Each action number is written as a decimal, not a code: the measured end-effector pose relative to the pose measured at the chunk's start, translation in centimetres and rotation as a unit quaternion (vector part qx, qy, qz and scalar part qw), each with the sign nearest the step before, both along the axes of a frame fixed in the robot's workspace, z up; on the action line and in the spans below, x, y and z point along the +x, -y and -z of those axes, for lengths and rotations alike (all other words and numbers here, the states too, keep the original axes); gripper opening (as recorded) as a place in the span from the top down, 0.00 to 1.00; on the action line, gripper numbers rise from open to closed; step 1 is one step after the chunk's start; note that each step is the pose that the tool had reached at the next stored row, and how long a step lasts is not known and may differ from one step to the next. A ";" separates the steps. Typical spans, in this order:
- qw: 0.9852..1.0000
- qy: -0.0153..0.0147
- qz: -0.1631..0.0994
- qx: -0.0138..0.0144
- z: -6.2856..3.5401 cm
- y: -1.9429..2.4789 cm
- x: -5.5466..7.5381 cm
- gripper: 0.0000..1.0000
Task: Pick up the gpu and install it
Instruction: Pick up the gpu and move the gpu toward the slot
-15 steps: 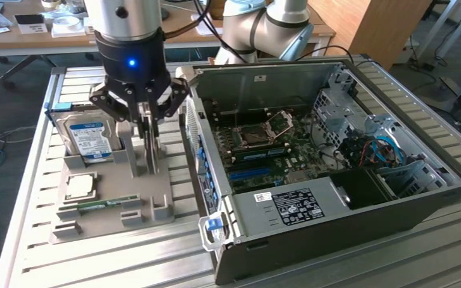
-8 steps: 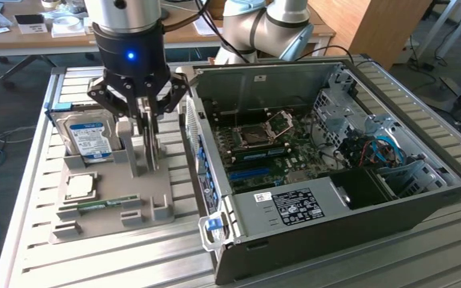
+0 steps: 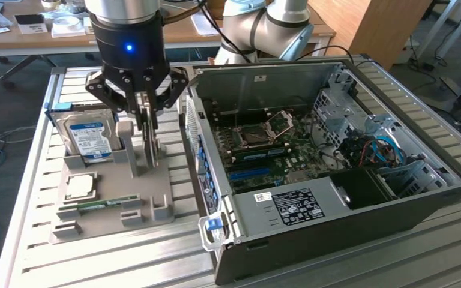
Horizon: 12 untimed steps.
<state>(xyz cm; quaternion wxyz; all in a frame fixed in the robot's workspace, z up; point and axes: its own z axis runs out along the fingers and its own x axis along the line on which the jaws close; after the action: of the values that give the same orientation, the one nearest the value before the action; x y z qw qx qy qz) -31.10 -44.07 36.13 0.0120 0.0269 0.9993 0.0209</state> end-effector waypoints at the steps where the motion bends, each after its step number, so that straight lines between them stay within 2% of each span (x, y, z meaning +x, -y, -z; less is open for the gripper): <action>1: 1.000 0.000 0.000 0.000 0.00 0.00 0.0 0.73; 12: 1.000 0.000 0.000 0.000 -0.19 0.00 0.0 0.73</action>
<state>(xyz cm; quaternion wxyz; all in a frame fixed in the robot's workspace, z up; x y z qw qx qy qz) -31.10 -44.07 36.32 0.0118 0.0269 0.9994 0.0208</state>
